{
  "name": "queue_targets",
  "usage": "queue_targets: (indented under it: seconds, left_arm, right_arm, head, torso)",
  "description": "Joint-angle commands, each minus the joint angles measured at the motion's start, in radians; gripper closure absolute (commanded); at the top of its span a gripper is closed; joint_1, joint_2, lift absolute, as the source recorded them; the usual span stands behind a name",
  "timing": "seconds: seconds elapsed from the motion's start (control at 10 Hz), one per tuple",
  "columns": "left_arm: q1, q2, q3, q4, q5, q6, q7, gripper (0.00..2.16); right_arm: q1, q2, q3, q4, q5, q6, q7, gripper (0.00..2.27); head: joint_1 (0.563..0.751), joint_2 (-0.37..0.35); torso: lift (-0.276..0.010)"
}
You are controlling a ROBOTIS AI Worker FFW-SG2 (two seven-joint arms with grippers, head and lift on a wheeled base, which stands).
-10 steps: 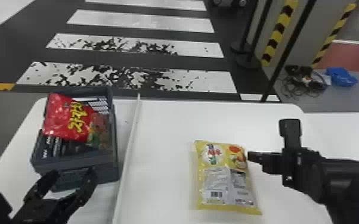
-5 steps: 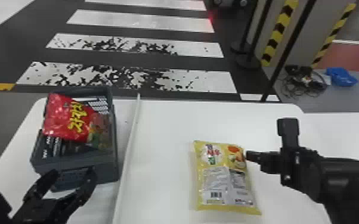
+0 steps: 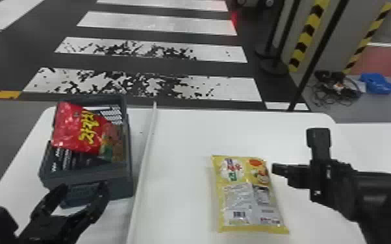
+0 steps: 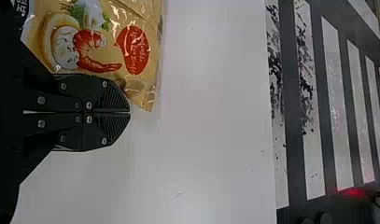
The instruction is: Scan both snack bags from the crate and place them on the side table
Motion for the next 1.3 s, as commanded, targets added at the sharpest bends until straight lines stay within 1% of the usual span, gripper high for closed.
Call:
queue_targets:
  seconds: [0.0,0.1,0.2,0.3,0.4,0.6,0.8,0.9,1.0,1.2]
  left_arm:
    - [0.000,0.000,0.002,0.003,0.001,0.000,0.000,0.08]
    - [-0.003,0.000,0.001,0.006,0.001,0.000,0.000,0.08]
    - [-0.007,-0.002,-0.004,0.011,-0.001,0.000,0.000,0.08]
    - [-0.010,-0.003,-0.005,0.017,-0.001,0.000,-0.002,0.08]
    - [-0.010,-0.002,-0.004,0.023,0.001,0.000,-0.002,0.08]
    - [-0.013,-0.002,-0.002,0.032,0.004,-0.003,-0.003,0.08]
    - [-0.026,-0.002,-0.010,0.045,0.004,-0.003,-0.003,0.08]
    - [-0.026,-0.002,-0.010,0.046,0.004,-0.003,-0.003,0.08]
    - [-0.026,-0.002,-0.010,0.048,0.004,-0.003,-0.003,0.08]
    - [-0.026,-0.002,-0.012,0.049,0.004,-0.003,-0.003,0.08]
  right_arm:
    - [0.006,-0.016,-0.040,-0.051,-0.019,0.025,-0.003,2.22]
    - [0.045,-0.025,-0.086,-0.137,-0.102,0.068,0.017,1.80]
    - [0.072,-0.025,-0.115,-0.214,-0.128,0.117,0.034,0.80]
    - [0.083,-0.025,-0.135,-0.280,-0.115,0.231,0.036,0.01]
    - [0.108,-0.028,-0.161,-0.338,-0.095,0.311,0.053,0.00]
    - [0.148,-0.035,-0.199,-0.400,-0.048,0.369,0.053,0.03]
    - [0.160,-0.044,-0.225,-0.407,-0.006,0.369,0.068,0.05]
    - [0.161,-0.048,-0.225,-0.400,0.052,0.323,0.066,0.05]
    - [0.161,-0.064,-0.225,-0.364,0.072,0.219,0.070,0.05]
    - [0.154,-0.094,-0.233,-0.262,0.078,0.019,0.102,0.05]
  head:
    - [0.695,-0.092]
    - [0.695,-0.107]
    - [0.695,-0.112]
    - [0.695,-0.110]
    - [0.695,-0.111]
    - [0.695,-0.134]
    - [0.695,-0.164]
    - [0.695,-0.185]
    - [0.695,-0.207]
    - [0.695,-0.243]
  torso:
    - [-0.095]
    - [-0.095]
    - [-0.095]
    - [-0.095]
    - [-0.095]
    - [-0.095]
    - [-0.095]
    - [-0.095]
    - [-0.095]
    - [-0.095]
